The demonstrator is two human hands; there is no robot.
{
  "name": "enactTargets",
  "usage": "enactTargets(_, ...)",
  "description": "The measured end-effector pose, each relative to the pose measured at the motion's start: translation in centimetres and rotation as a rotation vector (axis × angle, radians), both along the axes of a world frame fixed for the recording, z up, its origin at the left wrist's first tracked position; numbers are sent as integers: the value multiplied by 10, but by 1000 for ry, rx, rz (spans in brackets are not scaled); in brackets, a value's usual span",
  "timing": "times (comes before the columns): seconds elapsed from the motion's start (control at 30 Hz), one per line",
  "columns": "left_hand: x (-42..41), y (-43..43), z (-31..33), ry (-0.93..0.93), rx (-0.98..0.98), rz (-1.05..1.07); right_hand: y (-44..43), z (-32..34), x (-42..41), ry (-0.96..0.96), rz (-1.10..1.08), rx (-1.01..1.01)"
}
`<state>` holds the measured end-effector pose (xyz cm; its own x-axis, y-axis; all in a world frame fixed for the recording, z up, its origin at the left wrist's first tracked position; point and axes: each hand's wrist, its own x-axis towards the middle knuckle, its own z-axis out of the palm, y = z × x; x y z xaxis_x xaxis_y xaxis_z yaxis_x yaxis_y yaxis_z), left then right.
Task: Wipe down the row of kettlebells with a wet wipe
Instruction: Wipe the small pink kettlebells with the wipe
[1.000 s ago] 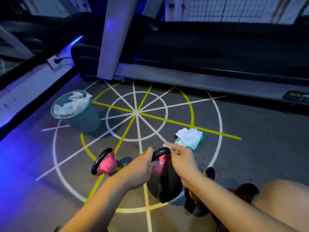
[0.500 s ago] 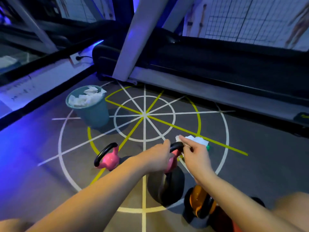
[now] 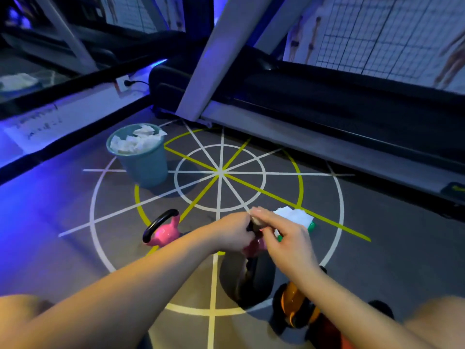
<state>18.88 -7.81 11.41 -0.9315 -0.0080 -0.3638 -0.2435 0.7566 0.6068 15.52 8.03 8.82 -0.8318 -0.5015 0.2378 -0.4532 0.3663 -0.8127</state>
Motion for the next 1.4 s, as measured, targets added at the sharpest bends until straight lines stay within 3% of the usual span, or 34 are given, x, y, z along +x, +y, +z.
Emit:
enactTargets(0.13,3,-7,-1,34,56,41,-1,-14,-7,134,-14,47)
enactTargets(0.3,1,8,-8,84,67,8,3,-6,-25,-179,-283,64)
enactTargets(0.4,-4,20,-10,61,22,10,7,-4,-35,-273,-365,106)
enactTargets(0.47,-5,23,-10,71,-1,52,6,-2,-28,-223,-345,102)
enactTargets(0.57,-6,14,-13,78,-56,101,-2,-7,-7,-10,-139,57)
enactTargets(0.67,-5,3,-14,32,-4,94,-2,-14,-8,79,-30,74)
enactTargets(0.87,3,2,-16,39,94,93,0,-13,-39,-211,-279,122)
enactTargets(0.97,6,-4,-18,44,68,69,-8,-11,-18,-71,-197,74)
enactTargets(1.07,12,-9,-20,74,58,51,-17,-19,-9,154,23,108)
enactTargets(1.23,18,-13,-24,85,67,50,-7,-22,-24,321,177,179)
enactTargets(1.3,18,-9,-23,66,67,34,0,-25,-34,265,52,210)
enactTargets(1.4,19,-4,-18,50,81,28,10,-17,-50,9,-161,331)
